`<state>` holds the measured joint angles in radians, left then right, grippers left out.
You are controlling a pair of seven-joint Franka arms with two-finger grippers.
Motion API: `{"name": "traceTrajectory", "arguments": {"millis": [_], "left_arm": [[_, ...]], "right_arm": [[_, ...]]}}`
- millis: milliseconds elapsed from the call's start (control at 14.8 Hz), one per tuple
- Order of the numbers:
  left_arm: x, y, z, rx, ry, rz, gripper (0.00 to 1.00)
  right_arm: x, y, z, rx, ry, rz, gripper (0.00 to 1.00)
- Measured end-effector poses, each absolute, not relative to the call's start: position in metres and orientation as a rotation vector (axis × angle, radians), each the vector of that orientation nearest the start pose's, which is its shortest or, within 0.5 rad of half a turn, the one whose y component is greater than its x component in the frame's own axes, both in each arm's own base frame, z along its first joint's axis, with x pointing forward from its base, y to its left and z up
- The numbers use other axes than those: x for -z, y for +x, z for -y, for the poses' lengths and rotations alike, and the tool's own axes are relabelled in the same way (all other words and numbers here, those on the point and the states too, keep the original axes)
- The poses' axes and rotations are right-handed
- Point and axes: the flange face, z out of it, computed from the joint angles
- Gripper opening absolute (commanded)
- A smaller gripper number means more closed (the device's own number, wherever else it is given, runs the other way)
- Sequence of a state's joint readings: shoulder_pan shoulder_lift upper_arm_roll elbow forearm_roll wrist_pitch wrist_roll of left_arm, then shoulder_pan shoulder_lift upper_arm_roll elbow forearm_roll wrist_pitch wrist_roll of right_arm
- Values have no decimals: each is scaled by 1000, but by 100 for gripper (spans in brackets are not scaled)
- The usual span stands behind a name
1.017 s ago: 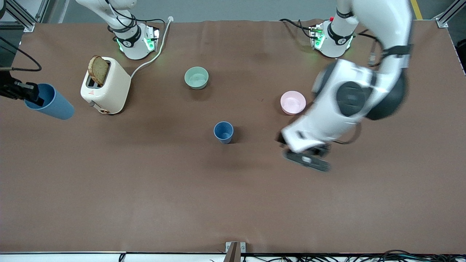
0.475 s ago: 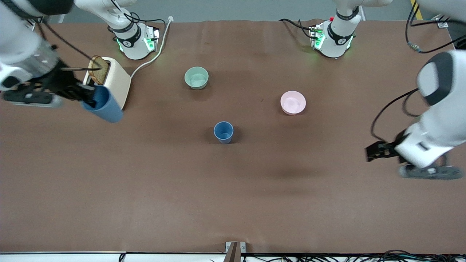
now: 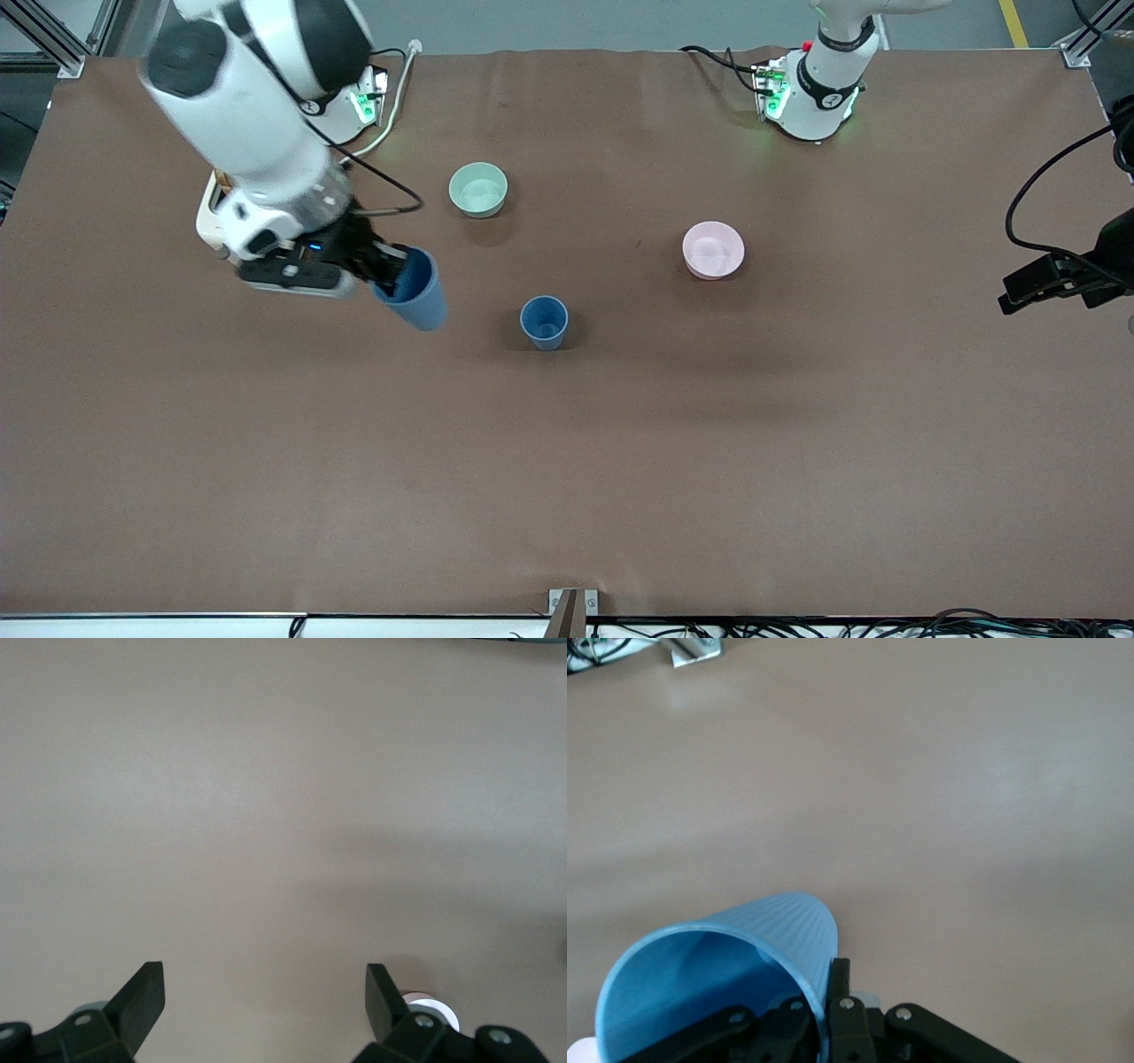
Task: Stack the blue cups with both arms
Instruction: 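Lower the held cup into the standing blue cup with the right gripper, then open the right gripper to release the stacked cup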
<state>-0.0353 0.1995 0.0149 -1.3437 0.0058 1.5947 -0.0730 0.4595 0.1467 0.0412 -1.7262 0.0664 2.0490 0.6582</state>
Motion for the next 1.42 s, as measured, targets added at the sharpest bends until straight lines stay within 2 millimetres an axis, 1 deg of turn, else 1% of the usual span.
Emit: {"name": "traceTrajectory", "arguments": {"millis": [136,203,339,475,610,746,1017,1288,1424], "left_arm": [[-615,613,19,147,-3135,66,100],[-613,608,21,190,-3135,58,100],[-609,592,23,219,-3135,51,100],[-613,582,21,229,-3135,55,100],[-616,581,18,240,-3134,64,100],[-613,582,17,226,-3134,65,100],[-608,579,19,163,-3136,61,100],[-607,578,21,149,-3137,54,100],[-606,577,23,137,-3137,48,100]], "right_arm": [[-480,544,-332,150,-2973,-253,0],[-468,543,-342,141,-2976,-242,0],[-444,541,-359,115,-2989,-214,0],[-420,537,-375,96,-2999,-185,0],[-399,533,-391,88,-3001,-171,0],[-387,527,-403,83,-3001,-164,0],[-367,522,-414,86,-2999,-149,0],[-341,514,-416,87,-2999,-155,0],[-337,510,-418,87,-2997,-166,0]]}}
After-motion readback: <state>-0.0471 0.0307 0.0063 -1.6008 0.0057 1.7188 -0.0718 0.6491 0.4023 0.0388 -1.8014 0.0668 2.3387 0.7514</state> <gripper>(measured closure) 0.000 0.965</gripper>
